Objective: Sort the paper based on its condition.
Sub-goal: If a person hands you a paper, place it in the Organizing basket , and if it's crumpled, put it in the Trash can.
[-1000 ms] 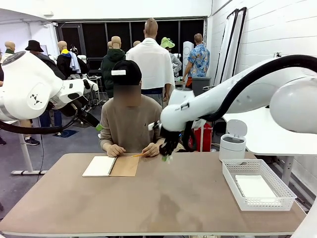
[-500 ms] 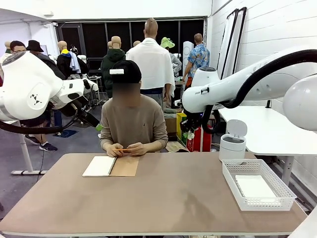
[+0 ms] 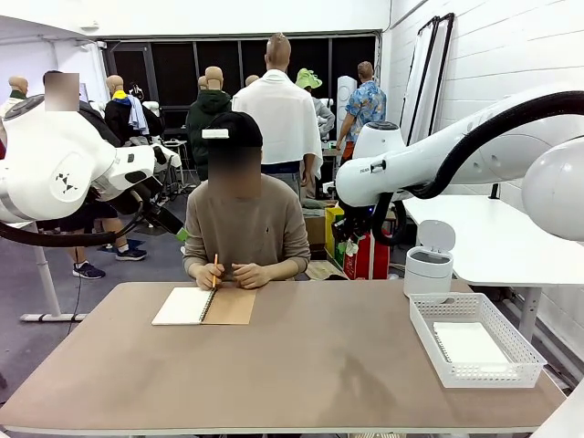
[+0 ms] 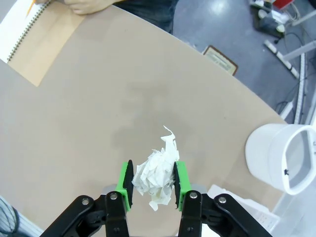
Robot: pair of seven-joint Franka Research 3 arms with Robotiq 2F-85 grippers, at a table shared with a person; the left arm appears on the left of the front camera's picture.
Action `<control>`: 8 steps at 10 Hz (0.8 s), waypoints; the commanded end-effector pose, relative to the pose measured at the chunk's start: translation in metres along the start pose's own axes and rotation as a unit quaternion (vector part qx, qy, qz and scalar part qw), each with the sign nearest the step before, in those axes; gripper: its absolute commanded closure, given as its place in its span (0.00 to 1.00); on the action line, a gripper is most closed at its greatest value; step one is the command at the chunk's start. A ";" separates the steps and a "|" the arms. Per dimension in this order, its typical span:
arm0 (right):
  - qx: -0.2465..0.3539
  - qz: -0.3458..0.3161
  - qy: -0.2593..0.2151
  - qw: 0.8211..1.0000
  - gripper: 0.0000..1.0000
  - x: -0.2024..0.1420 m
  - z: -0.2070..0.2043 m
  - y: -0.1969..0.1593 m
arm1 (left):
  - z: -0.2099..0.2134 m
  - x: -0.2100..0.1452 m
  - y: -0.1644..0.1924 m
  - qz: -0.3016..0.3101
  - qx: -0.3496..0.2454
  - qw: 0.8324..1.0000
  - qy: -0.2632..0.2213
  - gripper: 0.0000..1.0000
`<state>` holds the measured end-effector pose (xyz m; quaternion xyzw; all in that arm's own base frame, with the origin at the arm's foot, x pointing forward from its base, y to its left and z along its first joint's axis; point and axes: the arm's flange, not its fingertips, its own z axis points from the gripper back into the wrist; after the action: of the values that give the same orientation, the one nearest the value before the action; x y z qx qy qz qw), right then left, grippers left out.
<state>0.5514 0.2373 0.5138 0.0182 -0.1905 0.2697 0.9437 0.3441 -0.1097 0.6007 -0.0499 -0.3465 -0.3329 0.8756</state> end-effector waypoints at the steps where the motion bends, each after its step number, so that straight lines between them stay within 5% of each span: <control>1: 0.000 0.000 0.000 1.000 0.56 0.000 0.000 0.000 | 0.000 0.000 0.001 -0.001 -0.003 1.000 -0.006 0.00; 6: -0.136 -0.226 -0.092 0.960 0.56 -0.011 0.008 -0.093 | 0.000 0.000 0.001 -0.001 -0.003 1.000 -0.006 0.00; 8: -0.173 -0.297 -0.087 0.935 0.56 -0.022 -0.001 -0.130 | 0.000 0.000 0.001 -0.001 -0.003 1.000 -0.006 0.00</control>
<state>0.6017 0.1052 0.5288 -0.0372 -0.2983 -0.0204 0.9535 0.3441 -0.1096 0.6008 -0.0499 -0.3465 -0.3328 0.8756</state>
